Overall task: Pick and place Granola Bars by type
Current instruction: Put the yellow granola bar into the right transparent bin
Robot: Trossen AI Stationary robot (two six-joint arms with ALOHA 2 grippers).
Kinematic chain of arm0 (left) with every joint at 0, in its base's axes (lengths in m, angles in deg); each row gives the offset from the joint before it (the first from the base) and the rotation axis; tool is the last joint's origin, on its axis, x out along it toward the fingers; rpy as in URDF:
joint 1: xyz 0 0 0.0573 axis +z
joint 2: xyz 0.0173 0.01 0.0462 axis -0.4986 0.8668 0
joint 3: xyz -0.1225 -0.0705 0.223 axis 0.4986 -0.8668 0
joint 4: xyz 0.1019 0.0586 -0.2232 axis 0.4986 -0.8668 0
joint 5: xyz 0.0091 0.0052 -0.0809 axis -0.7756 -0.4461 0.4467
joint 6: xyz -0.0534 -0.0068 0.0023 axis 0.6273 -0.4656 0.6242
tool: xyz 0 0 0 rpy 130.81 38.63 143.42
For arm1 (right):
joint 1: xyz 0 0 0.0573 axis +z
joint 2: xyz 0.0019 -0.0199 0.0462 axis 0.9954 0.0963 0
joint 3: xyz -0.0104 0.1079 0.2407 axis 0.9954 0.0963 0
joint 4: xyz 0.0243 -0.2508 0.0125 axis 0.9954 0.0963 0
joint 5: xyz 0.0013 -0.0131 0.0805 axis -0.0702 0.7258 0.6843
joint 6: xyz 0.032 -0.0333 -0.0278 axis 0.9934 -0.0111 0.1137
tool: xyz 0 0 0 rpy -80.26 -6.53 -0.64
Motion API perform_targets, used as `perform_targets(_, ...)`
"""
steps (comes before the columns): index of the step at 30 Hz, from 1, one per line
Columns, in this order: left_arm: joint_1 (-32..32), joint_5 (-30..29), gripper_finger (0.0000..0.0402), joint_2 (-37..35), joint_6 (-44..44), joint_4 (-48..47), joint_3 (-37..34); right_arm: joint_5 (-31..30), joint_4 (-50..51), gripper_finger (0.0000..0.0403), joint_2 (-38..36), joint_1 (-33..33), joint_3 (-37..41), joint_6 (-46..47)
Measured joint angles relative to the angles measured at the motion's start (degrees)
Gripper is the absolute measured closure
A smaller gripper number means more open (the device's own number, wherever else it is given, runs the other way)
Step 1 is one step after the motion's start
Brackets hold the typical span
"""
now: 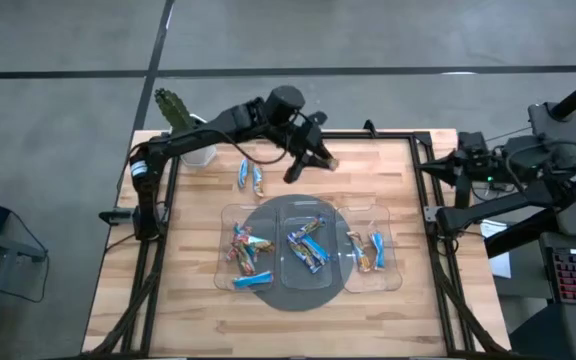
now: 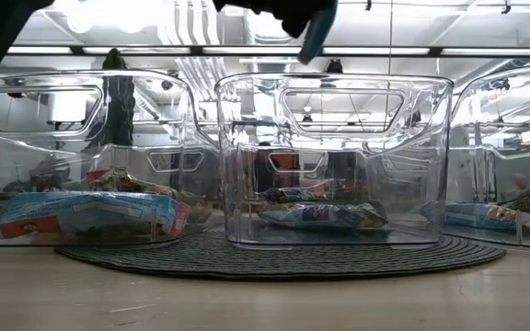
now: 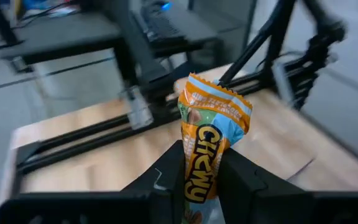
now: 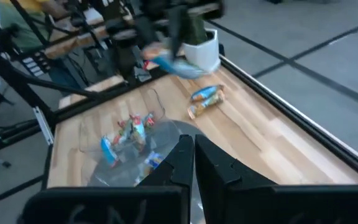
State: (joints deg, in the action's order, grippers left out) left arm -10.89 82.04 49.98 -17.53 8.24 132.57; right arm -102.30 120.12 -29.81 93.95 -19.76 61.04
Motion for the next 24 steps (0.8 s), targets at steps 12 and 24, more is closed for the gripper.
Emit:
perform_targets(12,-8.5,1.7,0.0345,0.5,17.0,37.7,-16.0,-2.8,6.4,0.0394,-3.1,0.0,0.2,3.9)
perform_targets(24,-10.0,-4.2,0.0345,8.1,36.6,70.5,-30.1,-2.8,6.4,0.0394,-1.9,0.0,0.3,4.1)
